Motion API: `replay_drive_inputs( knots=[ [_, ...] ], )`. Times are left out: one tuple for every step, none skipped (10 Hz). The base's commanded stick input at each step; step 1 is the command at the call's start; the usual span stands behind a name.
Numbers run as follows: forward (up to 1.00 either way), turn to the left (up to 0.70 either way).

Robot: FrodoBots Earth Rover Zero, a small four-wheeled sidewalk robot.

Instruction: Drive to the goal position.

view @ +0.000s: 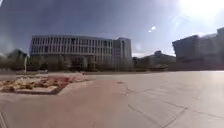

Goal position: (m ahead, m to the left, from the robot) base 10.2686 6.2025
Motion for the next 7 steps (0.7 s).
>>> replay_drive_inputs(
  knots=[
    [0.70,0.00],
    [0.70,0.00],
    [0.70,0.00],
    [0.70,0.00],
    [0.70,0.00],
    [0.70,0.00],
    [0.70,0.00]
  ],
)
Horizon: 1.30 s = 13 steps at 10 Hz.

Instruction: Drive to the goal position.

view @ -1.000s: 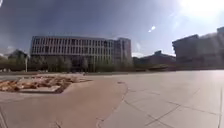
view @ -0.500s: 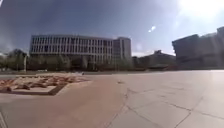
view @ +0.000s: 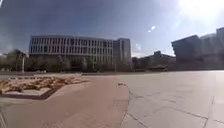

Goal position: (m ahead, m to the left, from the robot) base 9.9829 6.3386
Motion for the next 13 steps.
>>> replay_drive_inputs(
  knots=[
    [0.70,0.00],
    [0.70,0.00],
    [0.70,0.00],
    [0.70,0.14],
    [0.70,0.35],
    [0.70,0.35],
    [0.70,0.35],
    [0.70,0.20],
    [0.70,0.00],
    [0.70,0.00],
    [0.70,0.00],
    [0.70,0.00],
    [0.70,0.00]
  ],
)
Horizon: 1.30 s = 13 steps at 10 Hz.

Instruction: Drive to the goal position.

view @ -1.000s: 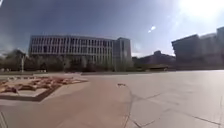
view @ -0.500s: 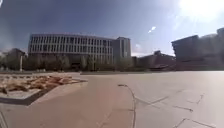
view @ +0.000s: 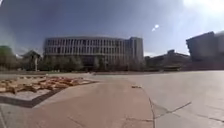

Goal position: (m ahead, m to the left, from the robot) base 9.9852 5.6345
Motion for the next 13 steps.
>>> replay_drive_inputs(
  knots=[
    [0.70,0.00],
    [0.70,0.00],
    [0.70,0.00],
    [0.70,0.00],
    [0.70,0.00],
    [0.70,0.00],
    [0.70,0.00],
    [0.70,0.00],
    [0.70,0.00],
    [0.70,0.00],
    [0.70,0.00],
    [0.70,0.00],
    [0.70,0.00]
  ],
)
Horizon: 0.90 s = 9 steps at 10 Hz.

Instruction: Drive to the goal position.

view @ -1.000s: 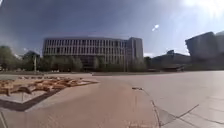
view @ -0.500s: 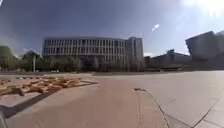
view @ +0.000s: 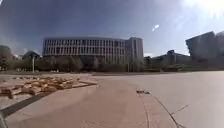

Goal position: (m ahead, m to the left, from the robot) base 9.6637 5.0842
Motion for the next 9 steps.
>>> replay_drive_inputs(
  knots=[
    [0.70,0.00],
    [0.70,0.00],
    [0.70,0.00],
    [0.70,0.00],
    [0.70,0.00],
    [0.70,0.00],
    [0.70,0.00],
    [0.70,0.00],
    [0.70,0.00]
  ],
)
